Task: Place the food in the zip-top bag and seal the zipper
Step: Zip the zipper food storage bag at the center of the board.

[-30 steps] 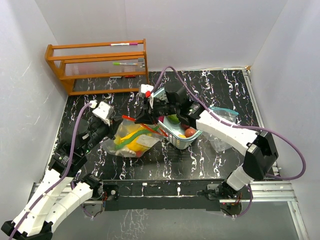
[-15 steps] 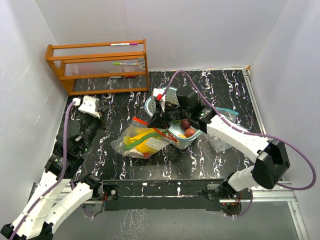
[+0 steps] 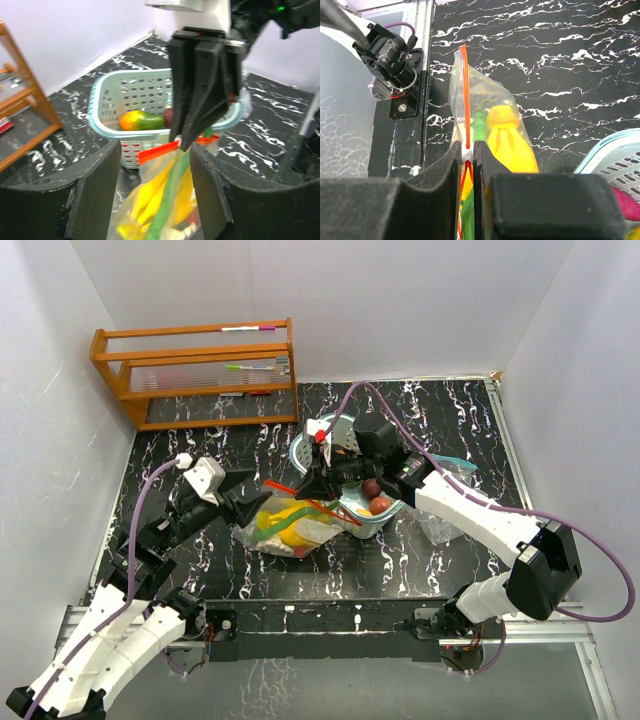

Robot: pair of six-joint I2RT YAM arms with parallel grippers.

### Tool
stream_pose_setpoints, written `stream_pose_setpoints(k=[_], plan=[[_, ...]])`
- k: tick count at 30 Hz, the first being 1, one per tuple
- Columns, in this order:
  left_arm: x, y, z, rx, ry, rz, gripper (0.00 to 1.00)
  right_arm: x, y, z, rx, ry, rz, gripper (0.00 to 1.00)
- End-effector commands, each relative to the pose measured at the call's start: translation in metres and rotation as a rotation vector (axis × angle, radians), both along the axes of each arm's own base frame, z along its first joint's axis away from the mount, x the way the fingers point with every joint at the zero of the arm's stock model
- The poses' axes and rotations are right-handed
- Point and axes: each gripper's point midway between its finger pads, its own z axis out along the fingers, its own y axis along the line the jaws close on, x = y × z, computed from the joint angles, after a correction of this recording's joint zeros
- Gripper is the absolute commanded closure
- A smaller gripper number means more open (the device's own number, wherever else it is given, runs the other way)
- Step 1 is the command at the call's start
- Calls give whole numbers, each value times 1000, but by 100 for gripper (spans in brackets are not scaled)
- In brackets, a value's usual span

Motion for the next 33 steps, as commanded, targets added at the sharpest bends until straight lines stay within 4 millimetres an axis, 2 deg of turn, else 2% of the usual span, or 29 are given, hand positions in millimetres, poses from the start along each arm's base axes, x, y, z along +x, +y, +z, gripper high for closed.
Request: stream_pose_setpoints(k=[1, 6, 9, 19, 23, 26, 33], plan=[[-21, -18, -1, -12, -31, -163, 42, -5, 0, 39, 81, -85, 34, 92], [-23, -25, -17, 1, -54, -214, 39, -8, -2, 41, 79, -93, 45, 92], [-12, -23, -28, 5, -46, -171, 38, -11, -3, 43, 77, -98, 55, 92], [1, -30, -35, -37, -89, -161, 38, -14, -5, 40, 66, -91, 72, 92], [1, -37, -36, -46, -81, -201, 45, -14, -5, 38, 61, -87, 73, 92], [0, -41, -39, -46, -75, -222, 60, -13, -5, 38, 58, -88, 73, 92], [-11, -51, -51, -30, -20, -319, 62, -12, -5, 41, 55, -100, 69, 92]])
